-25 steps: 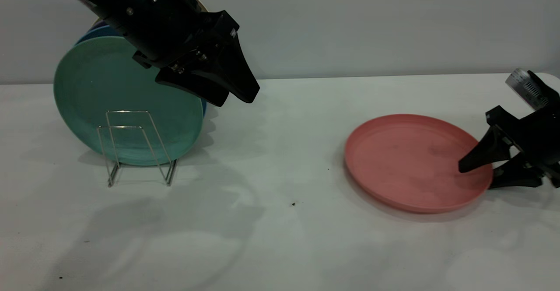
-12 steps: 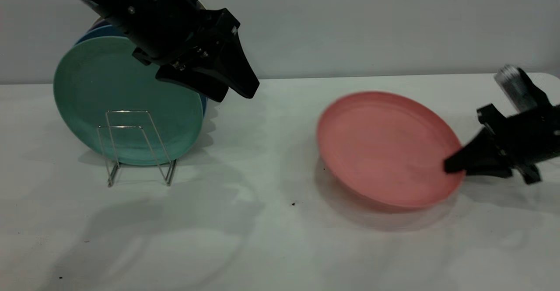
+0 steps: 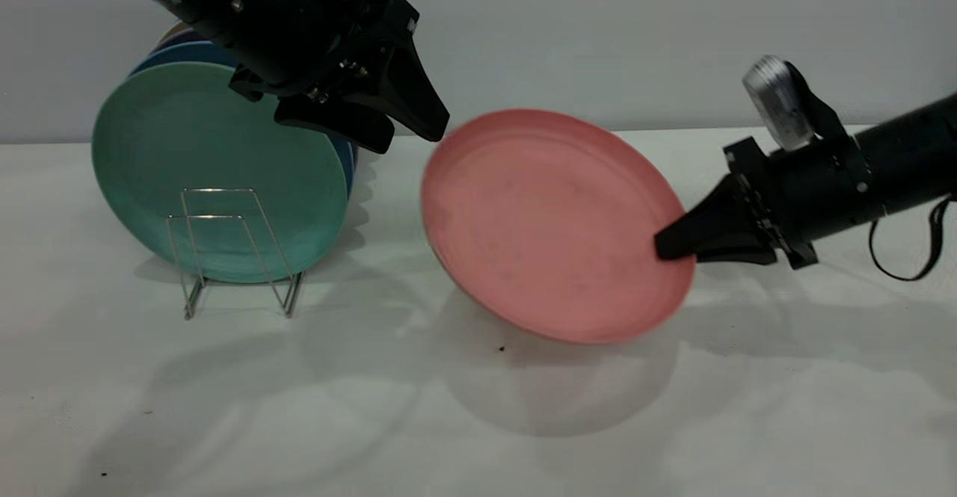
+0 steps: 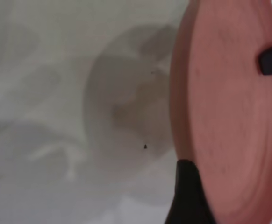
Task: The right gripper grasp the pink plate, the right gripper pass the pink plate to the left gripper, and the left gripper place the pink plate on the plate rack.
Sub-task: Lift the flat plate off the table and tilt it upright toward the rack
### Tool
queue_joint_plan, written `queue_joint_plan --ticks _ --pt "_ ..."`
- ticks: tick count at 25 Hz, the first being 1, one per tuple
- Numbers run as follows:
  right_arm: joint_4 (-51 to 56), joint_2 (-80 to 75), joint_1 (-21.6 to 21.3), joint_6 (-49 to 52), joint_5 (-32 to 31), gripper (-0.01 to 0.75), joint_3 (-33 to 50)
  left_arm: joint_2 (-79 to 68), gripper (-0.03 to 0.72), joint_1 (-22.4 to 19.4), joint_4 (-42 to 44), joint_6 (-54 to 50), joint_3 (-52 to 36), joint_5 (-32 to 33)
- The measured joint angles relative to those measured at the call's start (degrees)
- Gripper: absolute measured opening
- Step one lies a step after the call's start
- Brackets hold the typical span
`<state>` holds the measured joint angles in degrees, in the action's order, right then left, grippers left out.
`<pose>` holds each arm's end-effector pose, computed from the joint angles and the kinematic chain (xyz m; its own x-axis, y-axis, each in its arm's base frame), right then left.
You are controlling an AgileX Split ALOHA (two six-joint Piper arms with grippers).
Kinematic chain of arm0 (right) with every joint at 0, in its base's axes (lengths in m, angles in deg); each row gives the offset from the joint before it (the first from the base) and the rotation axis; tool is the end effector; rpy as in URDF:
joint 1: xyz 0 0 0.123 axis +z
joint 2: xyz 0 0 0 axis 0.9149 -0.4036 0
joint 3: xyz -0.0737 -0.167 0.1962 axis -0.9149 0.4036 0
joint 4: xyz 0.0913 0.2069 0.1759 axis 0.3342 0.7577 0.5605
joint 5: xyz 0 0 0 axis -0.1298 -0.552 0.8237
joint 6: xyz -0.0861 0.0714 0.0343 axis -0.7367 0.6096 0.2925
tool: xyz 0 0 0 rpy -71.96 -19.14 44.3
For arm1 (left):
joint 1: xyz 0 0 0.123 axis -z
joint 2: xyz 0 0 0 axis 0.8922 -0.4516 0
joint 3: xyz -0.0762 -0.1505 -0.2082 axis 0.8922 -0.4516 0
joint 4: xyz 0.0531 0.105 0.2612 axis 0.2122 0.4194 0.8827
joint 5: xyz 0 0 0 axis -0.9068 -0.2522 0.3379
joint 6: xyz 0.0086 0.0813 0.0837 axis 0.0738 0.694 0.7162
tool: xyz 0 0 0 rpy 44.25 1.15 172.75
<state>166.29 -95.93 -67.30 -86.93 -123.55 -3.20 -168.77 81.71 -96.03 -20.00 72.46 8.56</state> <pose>0.4037 0.0883 -0.0127 -0.9384 0.0174 -0.3450 -0.2722 0.5775 0.7697 0.3995 -0.1796 0.1267 -0.8192 0.1565 -0.5517 0.4065 0.8371 -0.3661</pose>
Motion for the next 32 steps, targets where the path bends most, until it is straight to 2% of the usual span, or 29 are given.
queue_joint_plan --ticks 7,11,17,22,25,28,32 --pt "4.01 1.72 1.74 -0.31 -4.84 0.019 0.00 0.00 0.538 0.00 -0.48 0.00 0.00 -2.18" --pt "4.27 1.72 3.78 -0.43 -5.90 0.019 0.00 0.00 0.491 0.00 -3.29 0.00 0.00 -3.13" --pt "6.45 1.72 6.20 -1.91 -6.32 0.019 0.00 0.00 0.351 0.00 -4.30 0.00 0.00 -3.28" --pt "7.47 1.72 6.20 -3.04 -6.16 0.019 0.00 0.00 0.122 0.00 -4.55 0.00 0.00 -3.58" --pt "8.41 1.72 6.24 -3.61 -5.14 0.026 0.00 0.00 0.120 0.00 -4.67 0.00 0.02 -3.63" --pt "10.15 1.72 6.24 -3.80 -4.65 0.073 0.05 0.00 0.120 0.00 -4.67 0.19 0.02 -3.68" --pt "11.32 2.94 4.99 -4.47 -4.16 0.231 0.05 0.00 0.120 0.00 -4.73 3.26 0.02 -3.56"
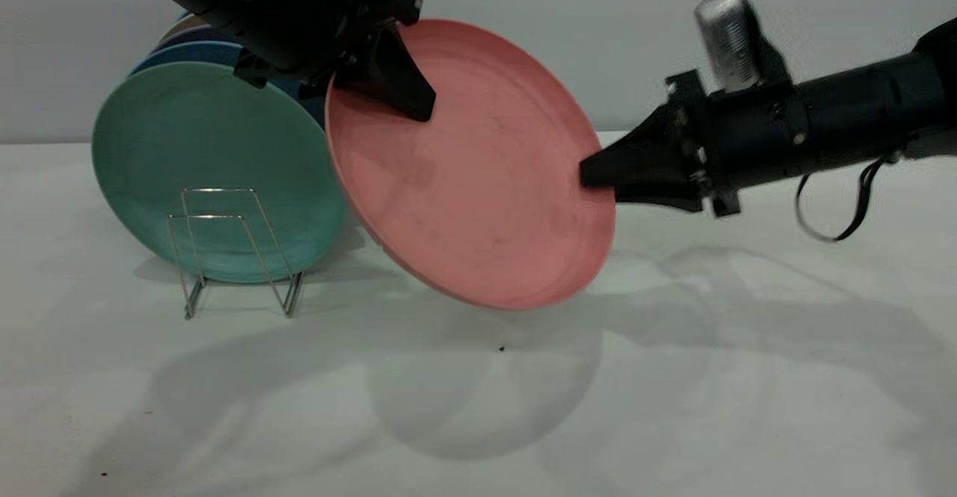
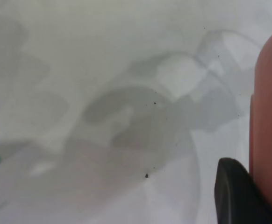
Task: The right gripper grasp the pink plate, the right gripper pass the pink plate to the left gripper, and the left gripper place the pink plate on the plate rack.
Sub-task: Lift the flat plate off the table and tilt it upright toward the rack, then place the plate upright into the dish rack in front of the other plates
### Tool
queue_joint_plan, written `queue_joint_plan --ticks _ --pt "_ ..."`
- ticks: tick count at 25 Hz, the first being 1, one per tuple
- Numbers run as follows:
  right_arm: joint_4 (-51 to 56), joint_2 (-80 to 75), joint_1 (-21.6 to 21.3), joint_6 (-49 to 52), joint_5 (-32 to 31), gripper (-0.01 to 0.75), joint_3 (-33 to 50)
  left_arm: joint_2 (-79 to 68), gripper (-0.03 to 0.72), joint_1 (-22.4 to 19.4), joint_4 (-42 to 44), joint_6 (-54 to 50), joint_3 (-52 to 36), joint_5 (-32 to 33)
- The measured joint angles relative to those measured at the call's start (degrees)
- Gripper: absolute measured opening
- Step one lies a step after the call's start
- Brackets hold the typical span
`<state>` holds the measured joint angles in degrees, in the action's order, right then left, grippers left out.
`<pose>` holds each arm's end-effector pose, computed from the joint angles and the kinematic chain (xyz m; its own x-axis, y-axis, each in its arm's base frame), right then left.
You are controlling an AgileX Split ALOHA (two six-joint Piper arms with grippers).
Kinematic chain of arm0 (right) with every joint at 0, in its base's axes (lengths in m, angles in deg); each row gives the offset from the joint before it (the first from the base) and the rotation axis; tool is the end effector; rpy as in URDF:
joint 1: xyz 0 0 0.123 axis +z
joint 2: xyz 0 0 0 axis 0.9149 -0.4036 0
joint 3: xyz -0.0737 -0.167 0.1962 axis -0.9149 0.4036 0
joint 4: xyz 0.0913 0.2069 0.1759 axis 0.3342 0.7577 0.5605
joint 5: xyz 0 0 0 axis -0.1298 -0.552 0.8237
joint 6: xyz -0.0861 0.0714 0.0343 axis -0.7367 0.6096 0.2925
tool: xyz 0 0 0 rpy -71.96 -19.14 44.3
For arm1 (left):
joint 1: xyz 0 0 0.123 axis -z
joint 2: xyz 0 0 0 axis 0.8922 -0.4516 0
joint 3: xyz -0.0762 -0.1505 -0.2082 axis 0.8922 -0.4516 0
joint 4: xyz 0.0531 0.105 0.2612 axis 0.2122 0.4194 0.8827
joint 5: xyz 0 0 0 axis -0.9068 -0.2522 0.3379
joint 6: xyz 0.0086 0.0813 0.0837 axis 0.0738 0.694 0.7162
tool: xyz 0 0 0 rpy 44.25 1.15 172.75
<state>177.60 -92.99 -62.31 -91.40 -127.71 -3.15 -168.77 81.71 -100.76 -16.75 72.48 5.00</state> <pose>0.4122 0.1295 0.0247 -0.8950 0.0797 -0.4390 -0.3578 0.4594 0.8130 0.4069 -0.1795 0.1311 -0.7946 0.1048 -0.5980 0.3875 0.8458 -0.3666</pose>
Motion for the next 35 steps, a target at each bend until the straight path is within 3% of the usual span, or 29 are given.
queue_joint_plan --ticks 5,8,14,23,27,35 --pt "0.38 5.82 -5.79 -0.06 -1.86 0.447 0.00 0.84 0.120 -0.79 0.82 9.84 0.05 0.06" --pt "-0.52 11.67 -9.44 1.88 -4.52 0.490 0.00 2.16 0.120 -2.38 1.85 19.53 0.10 -0.33" --pt "-12.14 25.39 -11.94 9.93 -5.81 0.470 0.06 8.67 0.120 -8.58 2.88 42.05 0.10 0.74" --pt "-33.47 50.95 -11.76 25.80 -8.69 0.381 1.59 13.74 0.120 -20.96 3.69 67.24 0.10 11.16" --pt "-40.85 61.38 -11.76 33.36 -9.17 0.352 6.08 13.74 0.120 -22.44 4.08 76.49 0.30 11.94" --pt "-49.94 82.87 -11.76 42.76 -10.24 0.343 21.52 11.46 0.120 -22.51 8.14 77.76 4.59 14.64"
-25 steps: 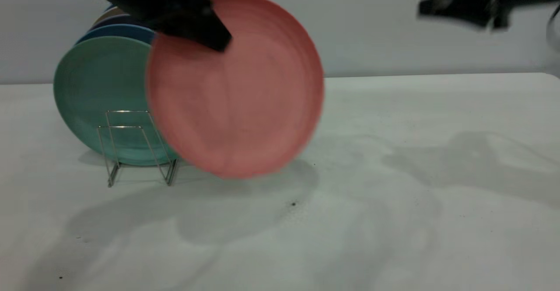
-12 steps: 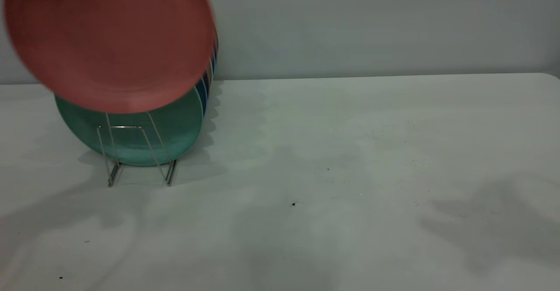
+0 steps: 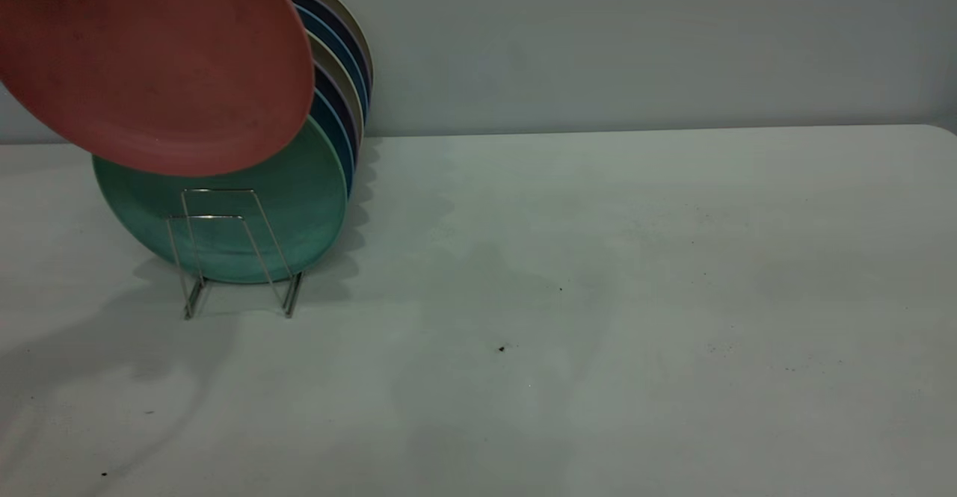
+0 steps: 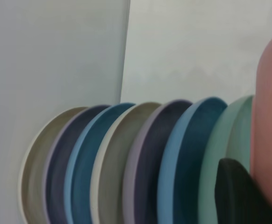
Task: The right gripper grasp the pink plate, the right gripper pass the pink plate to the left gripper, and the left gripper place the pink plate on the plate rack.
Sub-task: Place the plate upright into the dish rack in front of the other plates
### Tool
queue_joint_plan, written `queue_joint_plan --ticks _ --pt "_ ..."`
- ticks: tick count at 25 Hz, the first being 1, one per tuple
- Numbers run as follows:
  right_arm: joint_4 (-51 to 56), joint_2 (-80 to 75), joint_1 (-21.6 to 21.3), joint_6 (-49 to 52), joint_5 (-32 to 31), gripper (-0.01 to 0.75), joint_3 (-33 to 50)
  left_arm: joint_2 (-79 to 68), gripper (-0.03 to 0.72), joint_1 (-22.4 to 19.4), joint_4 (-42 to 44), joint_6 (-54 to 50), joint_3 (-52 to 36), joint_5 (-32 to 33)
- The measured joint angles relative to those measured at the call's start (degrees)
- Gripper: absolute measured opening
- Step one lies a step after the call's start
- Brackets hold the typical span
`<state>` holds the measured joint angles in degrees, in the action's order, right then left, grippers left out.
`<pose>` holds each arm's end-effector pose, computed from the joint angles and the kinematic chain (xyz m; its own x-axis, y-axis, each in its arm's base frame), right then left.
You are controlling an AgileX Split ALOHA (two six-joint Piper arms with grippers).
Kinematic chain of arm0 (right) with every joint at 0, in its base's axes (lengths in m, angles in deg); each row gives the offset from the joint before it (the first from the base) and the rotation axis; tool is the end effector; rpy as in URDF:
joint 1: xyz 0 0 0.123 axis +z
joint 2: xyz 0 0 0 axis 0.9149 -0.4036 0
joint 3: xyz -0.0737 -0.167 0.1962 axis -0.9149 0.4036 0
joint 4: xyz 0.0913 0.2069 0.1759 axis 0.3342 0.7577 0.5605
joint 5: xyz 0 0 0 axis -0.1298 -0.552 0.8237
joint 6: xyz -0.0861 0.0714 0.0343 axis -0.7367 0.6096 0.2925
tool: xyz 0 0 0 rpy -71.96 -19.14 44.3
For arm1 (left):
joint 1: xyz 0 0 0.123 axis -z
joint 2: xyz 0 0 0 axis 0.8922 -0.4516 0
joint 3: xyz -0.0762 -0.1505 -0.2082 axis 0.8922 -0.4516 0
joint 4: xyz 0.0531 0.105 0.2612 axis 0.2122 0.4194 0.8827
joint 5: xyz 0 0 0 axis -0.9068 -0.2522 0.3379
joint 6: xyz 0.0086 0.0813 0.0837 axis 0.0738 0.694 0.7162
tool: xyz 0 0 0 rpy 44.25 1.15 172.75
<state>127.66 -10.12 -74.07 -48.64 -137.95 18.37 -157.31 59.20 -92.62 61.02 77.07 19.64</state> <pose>0.1931 0.0500 0.3194 -0.7060 -0.1689 -0.6878 -0.5135 0.7909 0.3328 0.4246 -0.0253 0.2315 0.1339 0.8862 -0.4435 0.7709 0.1880 0.6086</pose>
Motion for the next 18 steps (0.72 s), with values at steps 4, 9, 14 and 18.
queue_joint_plan --ticks 4,9,14,18 --pt "-4.50 9.61 0.00 3.56 -0.47 0.343 5.08 -1.30 0.120 -0.05 3.21 0.00 1.35 1.12" --pt "-12.13 20.73 0.00 9.45 -0.81 0.343 8.31 -2.86 0.120 -0.05 5.95 0.00 1.42 2.55" --pt "-18.91 28.37 0.00 15.71 -0.81 0.343 9.38 -2.98 0.120 -0.05 7.68 0.00 1.42 1.98" --pt "-22.54 31.77 0.00 19.58 -0.81 0.343 9.38 -2.98 0.120 -0.05 8.91 0.00 1.42 1.86"
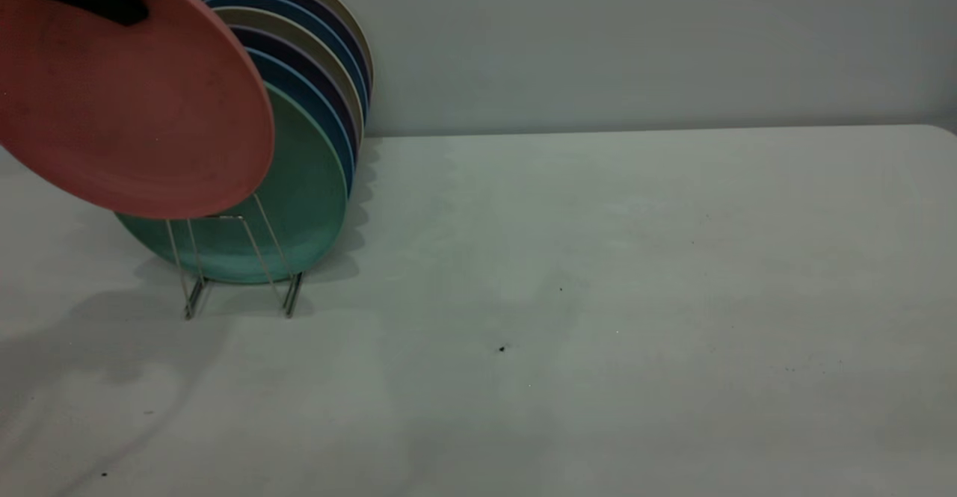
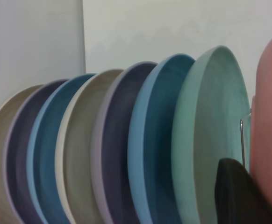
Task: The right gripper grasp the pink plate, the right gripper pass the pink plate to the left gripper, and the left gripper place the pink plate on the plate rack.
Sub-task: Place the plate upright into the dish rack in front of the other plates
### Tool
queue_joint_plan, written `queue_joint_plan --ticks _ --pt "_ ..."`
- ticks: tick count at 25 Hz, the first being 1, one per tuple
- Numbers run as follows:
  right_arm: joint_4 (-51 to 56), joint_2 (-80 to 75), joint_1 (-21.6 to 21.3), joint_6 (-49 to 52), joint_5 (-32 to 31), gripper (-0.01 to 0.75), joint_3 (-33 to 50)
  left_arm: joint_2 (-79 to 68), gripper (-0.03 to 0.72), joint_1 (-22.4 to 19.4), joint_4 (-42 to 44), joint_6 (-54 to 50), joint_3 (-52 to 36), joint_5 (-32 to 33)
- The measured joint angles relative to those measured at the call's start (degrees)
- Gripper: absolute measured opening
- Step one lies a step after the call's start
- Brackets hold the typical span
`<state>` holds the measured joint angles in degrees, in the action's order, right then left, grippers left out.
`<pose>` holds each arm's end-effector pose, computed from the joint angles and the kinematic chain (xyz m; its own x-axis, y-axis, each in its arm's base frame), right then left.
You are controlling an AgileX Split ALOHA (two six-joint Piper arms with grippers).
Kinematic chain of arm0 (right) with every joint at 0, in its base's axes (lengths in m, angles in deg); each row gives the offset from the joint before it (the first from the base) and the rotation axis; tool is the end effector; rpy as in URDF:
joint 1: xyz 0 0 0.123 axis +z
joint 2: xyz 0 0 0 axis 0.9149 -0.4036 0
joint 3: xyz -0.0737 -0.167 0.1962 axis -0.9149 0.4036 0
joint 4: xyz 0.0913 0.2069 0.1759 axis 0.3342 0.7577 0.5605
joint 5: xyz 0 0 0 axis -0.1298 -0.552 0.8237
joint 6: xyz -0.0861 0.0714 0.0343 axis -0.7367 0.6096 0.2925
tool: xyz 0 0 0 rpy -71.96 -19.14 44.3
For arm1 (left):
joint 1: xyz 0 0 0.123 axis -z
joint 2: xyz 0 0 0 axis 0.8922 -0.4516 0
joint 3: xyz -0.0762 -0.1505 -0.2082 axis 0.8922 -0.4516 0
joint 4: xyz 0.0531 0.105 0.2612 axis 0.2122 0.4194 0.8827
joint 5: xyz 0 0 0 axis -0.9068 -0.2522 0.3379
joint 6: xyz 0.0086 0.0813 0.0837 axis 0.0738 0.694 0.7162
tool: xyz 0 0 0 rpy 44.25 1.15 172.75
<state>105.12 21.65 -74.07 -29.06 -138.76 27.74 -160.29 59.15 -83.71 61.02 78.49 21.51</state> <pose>0.0880 0.0280 0.3155 -0.6230 -0.1023 -0.7755 -0.2511 0.9651 0.0744 0.4275 -0.0178 0.2092 0.1745 0.9280 -0.3293 0.8156 0.0512 0.5764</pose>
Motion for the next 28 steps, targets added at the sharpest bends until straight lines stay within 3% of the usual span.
queue_joint_plan --ticks 10,20,28 --pt "-4.61 0.65 0.00 4.72 0.00 0.337 2.26 0.15 0.120 0.11 4.17 0.00 0.27 -1.45" --pt "-8.28 0.65 0.00 4.72 0.00 0.337 8.84 0.33 0.120 5.12 8.18 0.00 0.27 -4.36" --pt "-7.04 0.65 0.00 4.72 0.00 0.337 10.41 0.33 0.120 5.33 8.69 0.00 0.27 -4.95"
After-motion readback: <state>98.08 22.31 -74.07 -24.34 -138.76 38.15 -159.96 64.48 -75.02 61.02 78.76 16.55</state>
